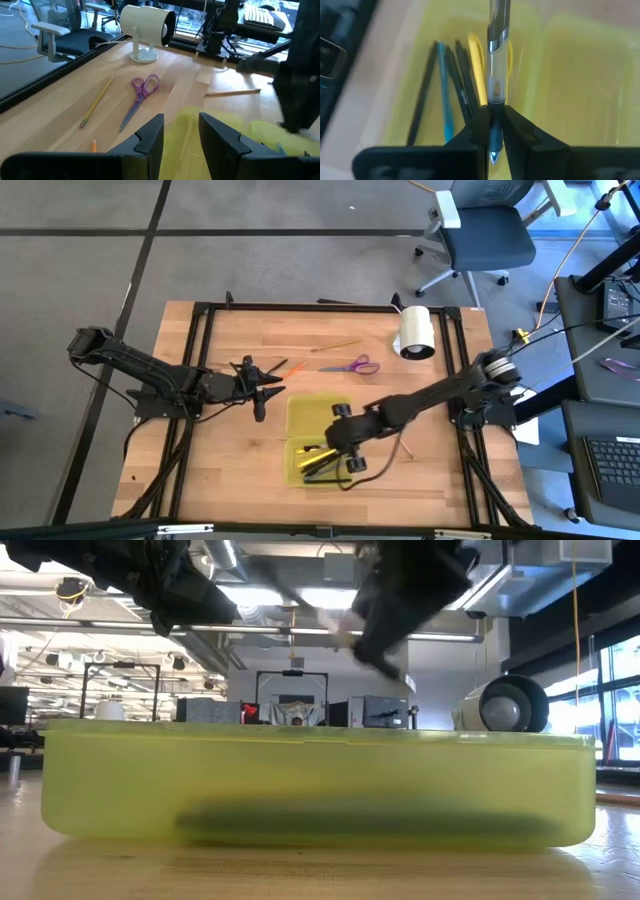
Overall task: Pick & place school supplies into a supply box
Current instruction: Put the black pen into the yellow supply box
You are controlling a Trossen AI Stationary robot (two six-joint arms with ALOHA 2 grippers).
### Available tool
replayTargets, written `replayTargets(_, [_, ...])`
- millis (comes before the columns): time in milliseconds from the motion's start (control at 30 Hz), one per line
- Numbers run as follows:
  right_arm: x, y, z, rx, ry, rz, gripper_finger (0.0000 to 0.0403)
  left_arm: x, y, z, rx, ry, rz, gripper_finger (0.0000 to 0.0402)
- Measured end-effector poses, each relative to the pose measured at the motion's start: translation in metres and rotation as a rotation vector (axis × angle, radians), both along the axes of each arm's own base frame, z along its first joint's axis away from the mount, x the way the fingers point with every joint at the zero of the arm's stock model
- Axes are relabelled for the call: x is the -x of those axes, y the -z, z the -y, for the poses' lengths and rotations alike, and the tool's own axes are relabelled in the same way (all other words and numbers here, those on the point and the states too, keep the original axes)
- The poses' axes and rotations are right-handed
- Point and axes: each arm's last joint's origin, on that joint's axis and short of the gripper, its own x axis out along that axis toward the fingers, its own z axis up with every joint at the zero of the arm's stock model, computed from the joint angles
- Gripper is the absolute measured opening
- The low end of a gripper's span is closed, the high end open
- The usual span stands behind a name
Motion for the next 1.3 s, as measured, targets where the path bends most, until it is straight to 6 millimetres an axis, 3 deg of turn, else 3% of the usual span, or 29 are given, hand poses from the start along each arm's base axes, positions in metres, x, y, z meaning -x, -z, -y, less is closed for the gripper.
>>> replayTargets(233, [-0.029, 0.029, -0.011, 0.049, -0.01, -0.13, 0.0042, 0.0, 0.001, 0.0, -0.004, 0.0, -0.012, 0.0116])
replayTargets(600, [-0.036, 0.063, -0.014, 0.085, -0.008, -0.227, 0.0046, 0.001, 0.002, 0.0, -0.007, 0.0, -0.025, 0.0116])
replayTargets(1133, [-0.035, 0.062, -0.014, 0.082, -0.035, -0.23, 0.005, 0.001, 0.003, 0.0, -0.011, 0.0, -0.039, 0.0116])
replayTargets(1300, [-0.035, 0.062, -0.014, 0.076, -0.042, -0.232, 0.0072, 0.001, 0.003, 0.0, -0.011, -0.001, -0.038, 0.0116])
